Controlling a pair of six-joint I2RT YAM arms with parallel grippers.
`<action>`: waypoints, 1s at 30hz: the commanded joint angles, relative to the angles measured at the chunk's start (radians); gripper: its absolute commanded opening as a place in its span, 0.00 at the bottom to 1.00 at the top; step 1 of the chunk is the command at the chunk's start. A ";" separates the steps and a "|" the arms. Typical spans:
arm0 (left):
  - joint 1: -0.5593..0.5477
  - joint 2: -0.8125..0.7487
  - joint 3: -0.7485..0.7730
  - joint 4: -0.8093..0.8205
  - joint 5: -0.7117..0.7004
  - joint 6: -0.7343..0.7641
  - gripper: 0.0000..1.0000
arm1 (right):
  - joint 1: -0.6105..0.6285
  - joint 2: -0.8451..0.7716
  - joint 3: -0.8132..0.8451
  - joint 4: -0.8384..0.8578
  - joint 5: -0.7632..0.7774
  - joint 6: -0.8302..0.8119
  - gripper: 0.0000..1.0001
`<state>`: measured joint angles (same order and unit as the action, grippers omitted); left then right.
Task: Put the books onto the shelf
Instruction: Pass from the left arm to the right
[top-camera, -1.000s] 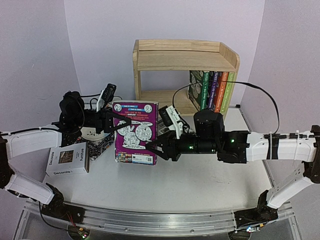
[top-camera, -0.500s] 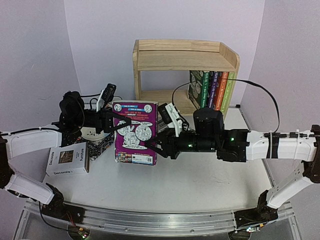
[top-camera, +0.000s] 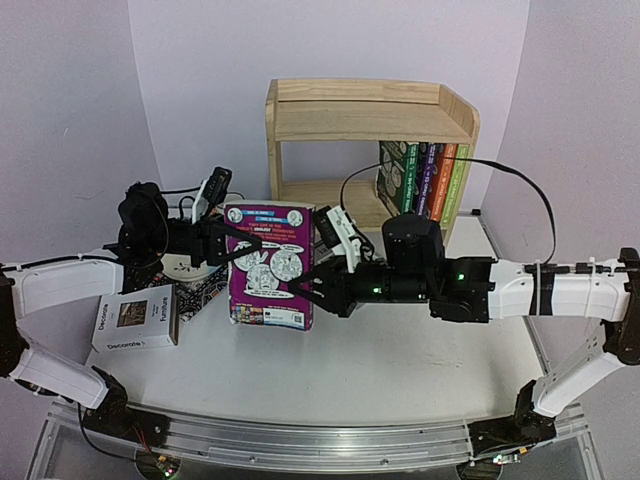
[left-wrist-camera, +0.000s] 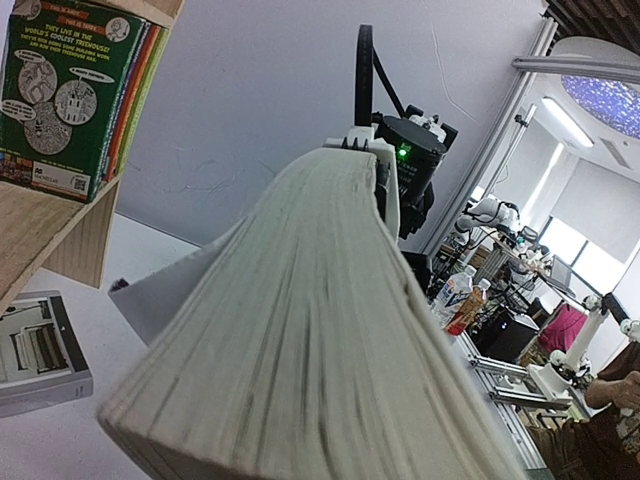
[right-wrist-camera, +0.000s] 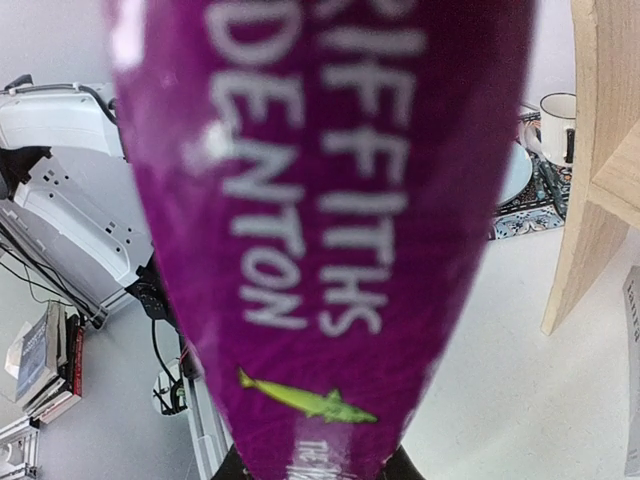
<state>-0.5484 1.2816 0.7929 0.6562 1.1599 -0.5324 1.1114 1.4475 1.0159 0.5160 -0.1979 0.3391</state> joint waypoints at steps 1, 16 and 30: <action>-0.009 -0.021 0.050 0.092 0.005 -0.015 0.19 | 0.008 0.005 0.050 -0.009 0.002 -0.012 0.00; 0.066 -0.098 0.029 -0.145 -0.222 0.107 0.99 | 0.007 -0.239 -0.111 -0.298 0.259 -0.092 0.00; 0.065 -0.271 0.156 -0.650 -0.856 0.301 0.99 | 0.007 -0.376 -0.144 -0.461 0.798 -0.078 0.00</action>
<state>-0.4840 1.0496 0.9202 0.0909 0.4567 -0.2718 1.1206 1.1127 0.8394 -0.0040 0.3743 0.2549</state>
